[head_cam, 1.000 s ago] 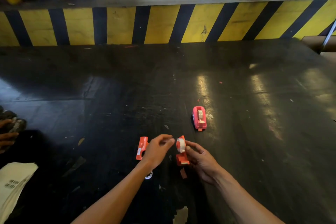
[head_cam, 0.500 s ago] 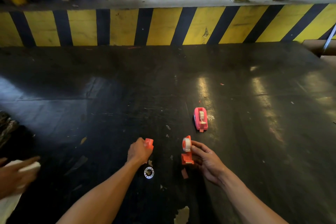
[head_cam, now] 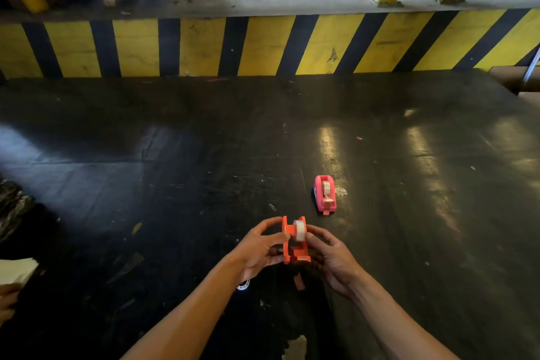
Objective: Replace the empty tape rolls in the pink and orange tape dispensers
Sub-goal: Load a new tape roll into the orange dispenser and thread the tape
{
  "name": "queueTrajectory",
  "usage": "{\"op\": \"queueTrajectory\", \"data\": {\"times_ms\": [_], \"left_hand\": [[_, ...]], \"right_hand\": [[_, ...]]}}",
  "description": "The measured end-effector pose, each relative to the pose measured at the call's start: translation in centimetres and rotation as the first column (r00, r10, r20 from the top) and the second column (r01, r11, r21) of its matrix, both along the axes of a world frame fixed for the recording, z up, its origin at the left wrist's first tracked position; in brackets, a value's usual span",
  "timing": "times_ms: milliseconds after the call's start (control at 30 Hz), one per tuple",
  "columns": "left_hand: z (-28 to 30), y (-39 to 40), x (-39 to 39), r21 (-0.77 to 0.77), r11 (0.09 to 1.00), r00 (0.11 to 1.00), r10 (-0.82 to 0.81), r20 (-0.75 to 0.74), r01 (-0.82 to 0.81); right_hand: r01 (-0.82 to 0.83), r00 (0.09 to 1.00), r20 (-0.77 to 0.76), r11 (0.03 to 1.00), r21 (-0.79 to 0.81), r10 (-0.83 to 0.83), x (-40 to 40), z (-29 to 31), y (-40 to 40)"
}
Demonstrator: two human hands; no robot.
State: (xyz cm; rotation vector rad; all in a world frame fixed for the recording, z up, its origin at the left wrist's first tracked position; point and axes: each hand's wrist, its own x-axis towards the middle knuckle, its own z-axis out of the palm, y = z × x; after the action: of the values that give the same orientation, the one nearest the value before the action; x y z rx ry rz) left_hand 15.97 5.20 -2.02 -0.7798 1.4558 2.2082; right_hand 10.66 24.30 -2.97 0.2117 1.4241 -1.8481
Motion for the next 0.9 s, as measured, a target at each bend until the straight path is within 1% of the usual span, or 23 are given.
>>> {"op": "queueTrajectory", "data": {"times_ms": [100, 367, 533, 733, 900], "left_hand": [[0.1, 0.0, 0.0, -0.029, 1.000, 1.000, 0.005, 0.014, -0.005], [0.2, 0.0, 0.2, 0.020, 1.000, 0.999, 0.022, 0.033, -0.023], [-0.1, -0.4, 0.5, -0.020, 1.000, 1.000, -0.002, 0.013, 0.002], [0.3, -0.8, 0.5, -0.088, 0.994, 0.997, -0.071, -0.013, 0.070], [0.1, -0.4, 0.6, -0.113, 0.993, 0.999, -0.027, -0.020, 0.025]], "right_hand": [[-0.010, 1.000, 0.000, 1.000, -0.007, 0.010, 0.1, 0.0, -0.2], [-0.017, 1.000, 0.003, 1.000, -0.009, 0.017, 0.2, 0.4, -0.3], [-0.026, 1.000, -0.008, 1.000, 0.012, 0.026, 0.5, 0.4, -0.6], [-0.036, 0.999, -0.005, 0.999, -0.018, 0.035, 1.0, 0.4, -0.7], [-0.038, 0.999, 0.000, 0.999, -0.014, 0.038, 1.1, 0.5, -1.1]]}}
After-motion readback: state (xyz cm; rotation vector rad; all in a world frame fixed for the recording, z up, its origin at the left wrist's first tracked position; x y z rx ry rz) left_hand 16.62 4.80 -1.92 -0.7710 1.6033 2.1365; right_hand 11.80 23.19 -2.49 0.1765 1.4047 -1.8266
